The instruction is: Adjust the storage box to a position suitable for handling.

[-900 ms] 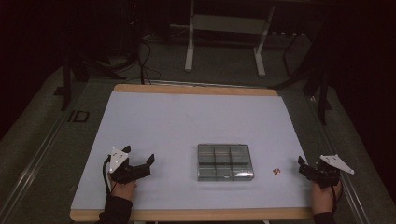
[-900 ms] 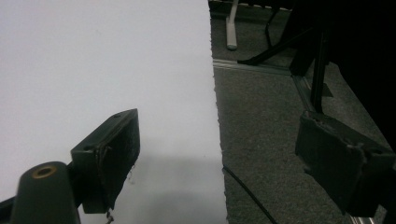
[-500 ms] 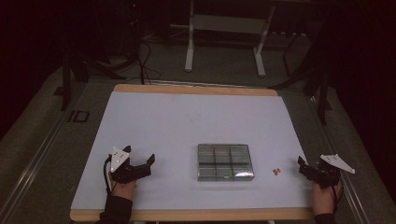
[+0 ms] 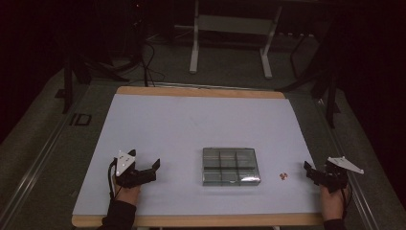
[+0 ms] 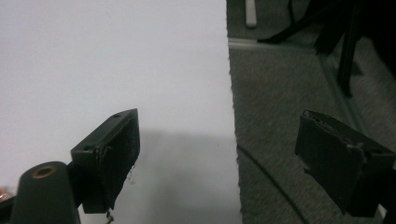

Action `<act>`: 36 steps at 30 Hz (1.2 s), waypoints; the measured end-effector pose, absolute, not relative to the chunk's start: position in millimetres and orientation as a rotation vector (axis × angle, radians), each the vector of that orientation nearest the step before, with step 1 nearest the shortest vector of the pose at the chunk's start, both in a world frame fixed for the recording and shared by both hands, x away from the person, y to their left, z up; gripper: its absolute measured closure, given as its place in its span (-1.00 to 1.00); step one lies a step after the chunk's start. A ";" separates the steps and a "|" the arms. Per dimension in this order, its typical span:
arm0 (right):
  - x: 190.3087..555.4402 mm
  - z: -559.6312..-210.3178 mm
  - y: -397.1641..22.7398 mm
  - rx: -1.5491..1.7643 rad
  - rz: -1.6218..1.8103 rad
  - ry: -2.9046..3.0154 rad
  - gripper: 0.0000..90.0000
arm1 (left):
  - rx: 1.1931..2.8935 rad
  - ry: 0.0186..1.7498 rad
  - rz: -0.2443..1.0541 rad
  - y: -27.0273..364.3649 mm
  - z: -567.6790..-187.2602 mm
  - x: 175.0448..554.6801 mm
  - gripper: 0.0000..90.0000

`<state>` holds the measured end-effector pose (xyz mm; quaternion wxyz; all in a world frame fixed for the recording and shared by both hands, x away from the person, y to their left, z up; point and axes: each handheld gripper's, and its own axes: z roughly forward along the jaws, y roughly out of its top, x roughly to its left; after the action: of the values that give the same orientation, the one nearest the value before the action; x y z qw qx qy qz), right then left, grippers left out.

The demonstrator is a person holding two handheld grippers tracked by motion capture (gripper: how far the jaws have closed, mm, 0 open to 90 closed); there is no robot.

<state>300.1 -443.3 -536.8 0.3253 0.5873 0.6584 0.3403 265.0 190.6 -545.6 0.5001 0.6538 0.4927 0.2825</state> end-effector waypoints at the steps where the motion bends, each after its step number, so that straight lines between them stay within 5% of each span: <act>1: 300.3 -536.8 -443.6 1.554 0.893 1.733 -0.69 | 1.589 1.195 0.667 190.4 -545.3 265.9 -0.99; 15: 296.0 -517.7 -434.0 1.447 1.066 1.752 -0.75 | 1.679 1.108 0.540 170.3 -534.7 272.5 -0.99; 26: 292.0 -510.0 -413.3 1.250 1.154 1.864 -0.56 | 1.753 1.045 0.493 145.9 -534.3 281.3 -0.95; 36: 291.8 -514.2 -393.2 1.098 1.173 2.011 -0.22 | 1.854 0.980 0.434 118.1 -536.4 289.4 -0.55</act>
<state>291.8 -393.2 -514.2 0.2798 0.4094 0.7501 0.4376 289.4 118.1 -536.4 0.4796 0.7596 0.4017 0.1780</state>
